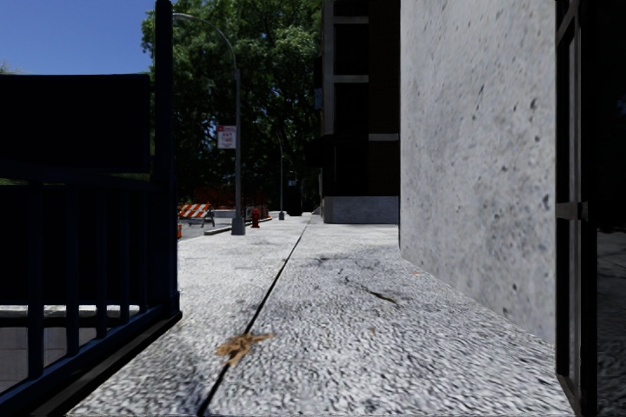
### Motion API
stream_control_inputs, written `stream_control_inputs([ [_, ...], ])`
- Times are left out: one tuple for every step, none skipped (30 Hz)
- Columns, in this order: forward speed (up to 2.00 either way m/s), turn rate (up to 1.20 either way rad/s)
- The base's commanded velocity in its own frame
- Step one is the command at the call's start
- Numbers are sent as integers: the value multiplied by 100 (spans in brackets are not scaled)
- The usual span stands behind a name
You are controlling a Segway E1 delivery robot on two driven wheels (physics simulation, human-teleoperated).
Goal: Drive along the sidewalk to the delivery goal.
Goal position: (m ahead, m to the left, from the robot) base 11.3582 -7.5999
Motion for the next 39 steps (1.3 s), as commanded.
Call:
stream_control_inputs([
  [153, 0],
  [153, 0],
  [153, 0],
  [153, 0],
  [153, 0],
  [153, 0],
  [153, 0],
  [153, 0],
  [153, 0],
  [153, 0],
  [153, 0],
  [153, 0],
  [153, 0],
  [153, 0],
  [153, -37],
  [153, -120],
  [153, -120],
  [153, -78],
  [153, 0],
  [153, 0],
  [153, 0],
  [153, 0],
  [153, 0],
  [153, 0],
  [153, 0],
  [153, 0],
  [153, 0],
  [153, 0],
  [153, 0],
  [153, 0],
  [153, 0],
  [153, 0],
  [153, 0],
  [153, 0],
  [153, 0],
  [153, 0],
  [153, 0],
  [153, 0],
  [153, 0],
])
